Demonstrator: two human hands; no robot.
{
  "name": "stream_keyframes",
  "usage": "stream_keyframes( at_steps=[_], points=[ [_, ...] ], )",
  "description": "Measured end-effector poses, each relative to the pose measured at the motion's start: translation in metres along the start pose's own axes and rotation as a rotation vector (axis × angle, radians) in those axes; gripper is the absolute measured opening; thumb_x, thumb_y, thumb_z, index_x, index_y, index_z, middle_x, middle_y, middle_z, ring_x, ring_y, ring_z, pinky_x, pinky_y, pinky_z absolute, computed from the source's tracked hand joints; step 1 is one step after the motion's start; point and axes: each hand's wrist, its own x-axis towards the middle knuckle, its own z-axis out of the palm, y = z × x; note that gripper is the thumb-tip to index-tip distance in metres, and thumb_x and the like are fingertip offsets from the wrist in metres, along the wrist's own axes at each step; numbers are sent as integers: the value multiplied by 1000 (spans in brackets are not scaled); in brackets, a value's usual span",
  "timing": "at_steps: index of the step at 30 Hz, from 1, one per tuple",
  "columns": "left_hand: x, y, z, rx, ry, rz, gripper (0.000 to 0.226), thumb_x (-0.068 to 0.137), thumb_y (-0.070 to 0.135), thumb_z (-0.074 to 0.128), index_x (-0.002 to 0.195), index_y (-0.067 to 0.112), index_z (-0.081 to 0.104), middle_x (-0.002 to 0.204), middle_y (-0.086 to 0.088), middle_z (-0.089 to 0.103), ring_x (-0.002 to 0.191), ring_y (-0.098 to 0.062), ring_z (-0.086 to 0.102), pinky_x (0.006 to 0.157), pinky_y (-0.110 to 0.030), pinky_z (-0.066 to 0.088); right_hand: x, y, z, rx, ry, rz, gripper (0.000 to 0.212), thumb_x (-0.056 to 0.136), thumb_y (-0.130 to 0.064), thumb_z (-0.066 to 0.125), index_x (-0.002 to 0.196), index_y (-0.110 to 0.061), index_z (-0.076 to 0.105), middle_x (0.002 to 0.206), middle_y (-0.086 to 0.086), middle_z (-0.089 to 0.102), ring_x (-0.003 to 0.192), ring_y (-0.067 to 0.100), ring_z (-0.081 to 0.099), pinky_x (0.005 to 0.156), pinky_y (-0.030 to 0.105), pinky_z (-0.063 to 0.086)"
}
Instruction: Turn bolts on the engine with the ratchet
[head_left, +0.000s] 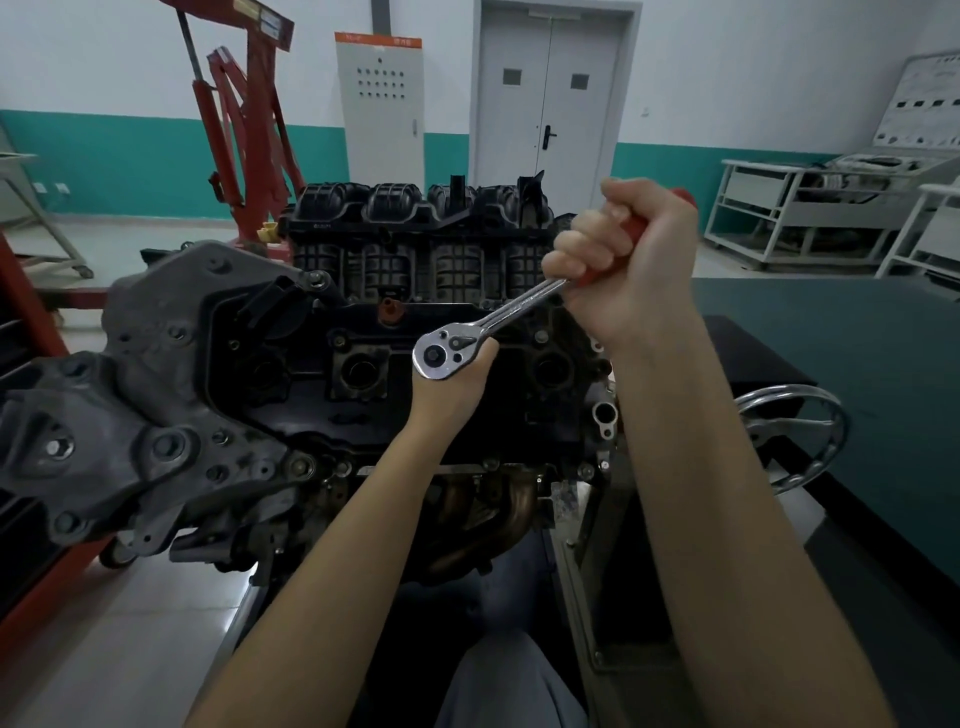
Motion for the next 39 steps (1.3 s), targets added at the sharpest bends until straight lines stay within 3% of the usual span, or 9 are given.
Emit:
stream_keyframes(
  at_steps=[6,11,14,18,23,27,30,33,39],
  points=[
    [1,-4,-3,-58,30,3,50,87,-6,56,53,21,30,43,17,34,42,-1,30,44,-12,28,-43,28,-31,182,40,-179,31,84,-11,44,56,-17,33,43,-5,27,40,12,26,45,23,33],
    [-2,1,-2,-55,40,44,55,93,12,63,52,16,27,45,12,29,44,-5,28,48,-17,28,-77,55,-43,306,70,-279,29,80,-15,47,52,-17,37,45,-2,30,44,14,32,51,27,41],
    [-2,1,0,-21,38,55,52,94,11,61,53,15,30,44,12,29,42,-3,26,46,-15,25,-71,44,-44,263,48,-263,32,81,-13,44,50,-18,36,43,-3,28,42,14,28,49,24,38],
    [-1,0,4,-10,99,-43,40,91,8,62,57,15,42,49,13,44,47,-1,40,49,-12,36,-29,9,-27,99,-11,-105,33,83,-11,43,53,-18,32,40,-4,25,39,13,24,45,21,32],
    [-1,4,4,4,54,-61,54,83,5,56,43,28,27,43,16,29,41,-3,26,43,-14,26,5,-7,-2,-25,-43,61,41,89,-10,41,49,-17,33,38,-5,25,35,11,22,42,20,28],
    [1,1,1,-22,99,-133,41,86,8,60,54,22,37,50,11,38,48,-7,35,49,-20,33,-18,11,-15,125,35,-72,39,89,-8,42,52,-18,34,40,-6,26,37,11,23,43,20,29],
    [1,1,2,-11,103,-28,46,88,-2,58,55,17,32,44,16,35,44,-1,33,49,-13,31,-56,39,-33,304,122,-238,36,85,-10,44,51,-19,36,43,-4,28,40,12,27,45,23,34],
    [-3,2,4,-28,96,29,53,90,2,63,54,18,27,41,16,32,42,0,31,48,-10,30,-81,59,-44,424,165,-292,31,78,-15,46,48,-18,38,43,-2,29,42,14,31,49,24,39],
    [-5,5,5,15,95,29,49,90,3,59,53,17,30,39,16,32,39,-1,31,44,-10,29,-51,23,-36,222,64,-209,28,77,-12,45,53,-18,32,41,-5,26,39,12,25,44,22,33]
  ],
)
